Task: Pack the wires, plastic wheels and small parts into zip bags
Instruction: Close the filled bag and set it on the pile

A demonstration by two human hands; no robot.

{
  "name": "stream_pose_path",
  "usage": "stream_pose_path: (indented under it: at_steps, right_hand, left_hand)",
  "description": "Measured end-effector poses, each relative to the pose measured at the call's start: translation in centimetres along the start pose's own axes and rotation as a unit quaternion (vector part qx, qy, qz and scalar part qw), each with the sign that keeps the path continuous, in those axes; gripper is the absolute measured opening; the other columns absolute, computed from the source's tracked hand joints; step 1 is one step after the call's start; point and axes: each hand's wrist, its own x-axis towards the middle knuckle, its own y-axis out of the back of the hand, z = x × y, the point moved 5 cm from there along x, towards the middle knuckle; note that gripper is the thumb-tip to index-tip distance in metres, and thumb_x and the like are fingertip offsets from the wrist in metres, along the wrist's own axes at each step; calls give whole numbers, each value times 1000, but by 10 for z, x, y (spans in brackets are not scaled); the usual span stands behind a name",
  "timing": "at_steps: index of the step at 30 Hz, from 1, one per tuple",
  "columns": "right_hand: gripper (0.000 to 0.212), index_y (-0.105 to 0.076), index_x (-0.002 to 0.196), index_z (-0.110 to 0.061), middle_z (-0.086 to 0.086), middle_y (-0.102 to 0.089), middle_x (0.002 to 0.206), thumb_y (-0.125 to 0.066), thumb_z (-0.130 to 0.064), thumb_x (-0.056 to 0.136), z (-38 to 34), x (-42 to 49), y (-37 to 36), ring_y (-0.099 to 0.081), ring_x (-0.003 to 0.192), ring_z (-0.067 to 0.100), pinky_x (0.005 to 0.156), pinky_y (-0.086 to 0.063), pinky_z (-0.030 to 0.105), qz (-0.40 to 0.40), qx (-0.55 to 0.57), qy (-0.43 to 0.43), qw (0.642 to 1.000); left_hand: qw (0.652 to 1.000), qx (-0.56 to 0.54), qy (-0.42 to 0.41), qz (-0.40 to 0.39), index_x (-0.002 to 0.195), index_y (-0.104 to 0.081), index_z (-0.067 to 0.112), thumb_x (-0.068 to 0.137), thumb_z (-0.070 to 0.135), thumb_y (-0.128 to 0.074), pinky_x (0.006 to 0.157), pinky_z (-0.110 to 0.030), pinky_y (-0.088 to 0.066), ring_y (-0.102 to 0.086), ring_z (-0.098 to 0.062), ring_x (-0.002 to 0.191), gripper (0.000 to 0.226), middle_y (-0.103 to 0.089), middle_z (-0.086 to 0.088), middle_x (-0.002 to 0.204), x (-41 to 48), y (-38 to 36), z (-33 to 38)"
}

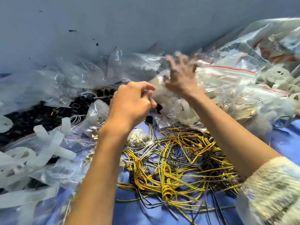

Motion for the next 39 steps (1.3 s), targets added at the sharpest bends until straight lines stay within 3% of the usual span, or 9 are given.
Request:
stream_pose_path:
  at_steps: [4,8,18,21,24,26,29,34,39]
  right_hand:
    - [51,-41,138,-24,21,-43,142,-27,-49,96,4,-10,-48,-43,129,37,107,-34,46,-241,98,-29,965]
    - [97,-39,141,-21,15,-44,144,-31,-88,70,1,-7,-47,-44,130,33,105,-37,44,-276,66,-21,959]
    - [45,-55,131,-21,10,-38,142,-58,-19,86,24,3,-47,-40,126,30,101,-40,43,-103,93,-19,990]
    - [35,-63,105,-12,13,-56,129,-63,-39,83,37,12,-50,-54,106,26,84,-44,33,-267,66,-30,961]
    - [68,-51,132,-24,-5,-45,143,-49,-68,80,40,13,-40,-41,131,22,103,-36,39,-421,139,-110,890]
    - [67,-55,130,-18,2,-49,139,-38,-67,87,29,29,-39,-44,129,27,104,-34,40,-371,150,-75,913]
    - [55,-67,96,-2,25,-63,111,-42,-50,87,-1,48,-26,-58,105,37,73,-38,31,-137,150,-47,978]
    - [35,-64,114,2,14,-63,118,-52,-26,95,-52,48,-63,-58,105,23,91,-42,31,-313,265,-16,912]
    - [31,-41,58,-12,5,-41,63,-55,-15,86,-64,51,-62,-38,65,19,53,-31,28,-217,357,-115,901]
  left_hand:
    - [992,63,-2,-109,102,-69,27,91,25,-51,86,-39,-52,-68,-27,92,21,-74,0,87,-5,-25,-1]
    - [984,95,-14,-148,100,-69,26,93,31,-53,88,-39,-50,-66,-25,95,19,-73,0,94,-7,-33,2]
    - [976,121,3,-180,103,-67,30,92,41,-52,88,-40,-49,-62,-22,96,21,-72,4,94,-12,-42,-5]
    - [971,129,9,-203,104,-67,30,92,42,-51,88,-41,-49,-63,-24,96,23,-72,3,98,-15,-50,-6]
    - [967,122,4,-224,102,-66,29,92,44,-51,85,-41,-52,-64,-23,90,23,-71,6,96,-17,-55,-3]
    - [970,114,-3,-217,101,-66,29,92,44,-51,85,-40,-52,-64,-22,89,23,-71,8,95,-16,-54,-1]
    - [973,109,-17,-202,99,-67,30,91,44,-52,83,-40,-51,-64,-20,89,21,-71,9,93,-16,-49,3]
    - [978,98,-26,-182,98,-66,32,91,44,-52,85,-40,-49,-63,-18,91,20,-70,8,90,-13,-40,2]
    - [981,81,-5,-177,96,-67,31,90,42,-55,85,-39,-50,-64,-18,90,18,-71,7,88,-14,-34,-7]
